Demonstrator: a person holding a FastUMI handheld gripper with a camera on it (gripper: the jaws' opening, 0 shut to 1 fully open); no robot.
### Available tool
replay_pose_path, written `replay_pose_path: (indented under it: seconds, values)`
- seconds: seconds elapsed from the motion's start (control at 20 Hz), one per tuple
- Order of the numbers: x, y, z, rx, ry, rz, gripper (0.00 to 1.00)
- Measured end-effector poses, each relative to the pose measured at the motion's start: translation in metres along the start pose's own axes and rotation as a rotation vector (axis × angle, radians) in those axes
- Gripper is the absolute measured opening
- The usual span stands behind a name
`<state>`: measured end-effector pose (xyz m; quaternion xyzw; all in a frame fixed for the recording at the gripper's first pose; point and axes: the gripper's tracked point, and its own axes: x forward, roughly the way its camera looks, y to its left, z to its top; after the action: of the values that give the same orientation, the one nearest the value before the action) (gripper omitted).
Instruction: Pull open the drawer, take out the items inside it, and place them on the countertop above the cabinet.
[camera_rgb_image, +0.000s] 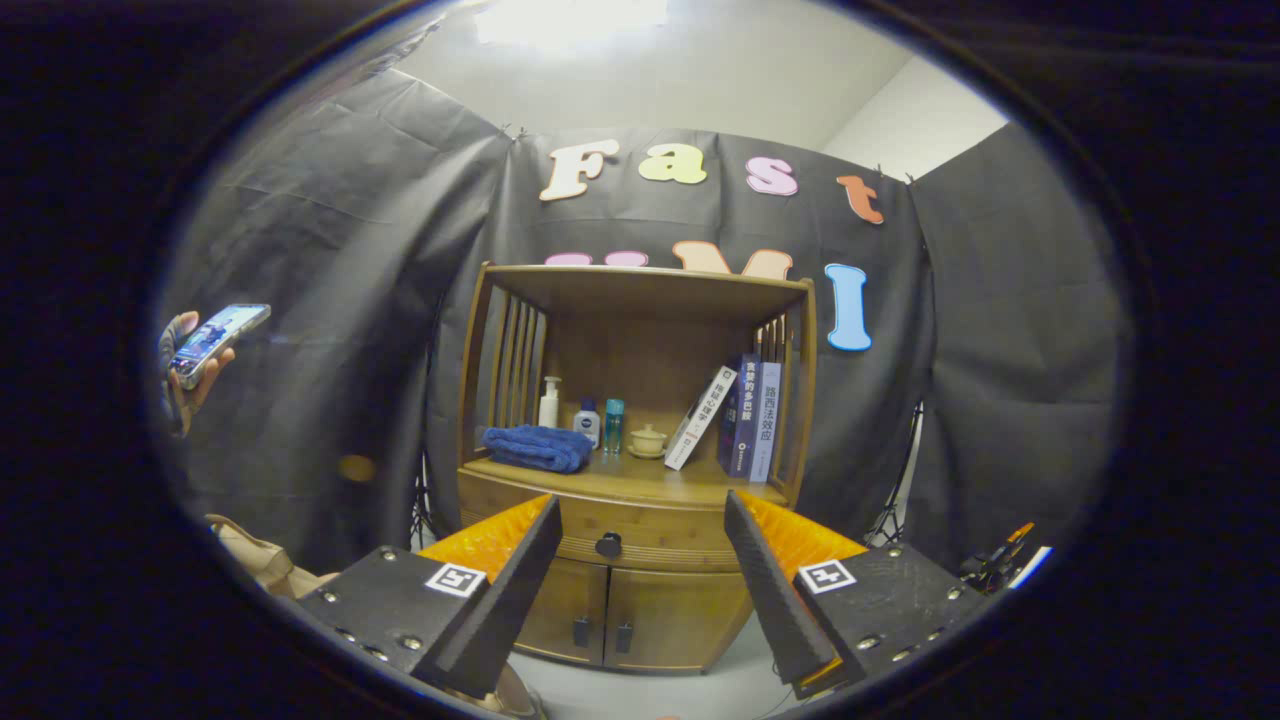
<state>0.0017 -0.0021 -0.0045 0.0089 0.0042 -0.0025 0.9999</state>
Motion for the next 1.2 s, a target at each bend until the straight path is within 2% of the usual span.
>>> replay_pose_path:
  seconds: [0.7, 0.95, 1.2]
  values:
    - [0.008, 0.001, -0.015, -0.023, 0.028, -0.019, 0.98]
    - [0.041, 0.014, -0.034, -0.074, 0.032, 0.000, 0.98]
    - [0.101, 0.035, -0.057, -0.072, 0.015, 0.030, 0.98]
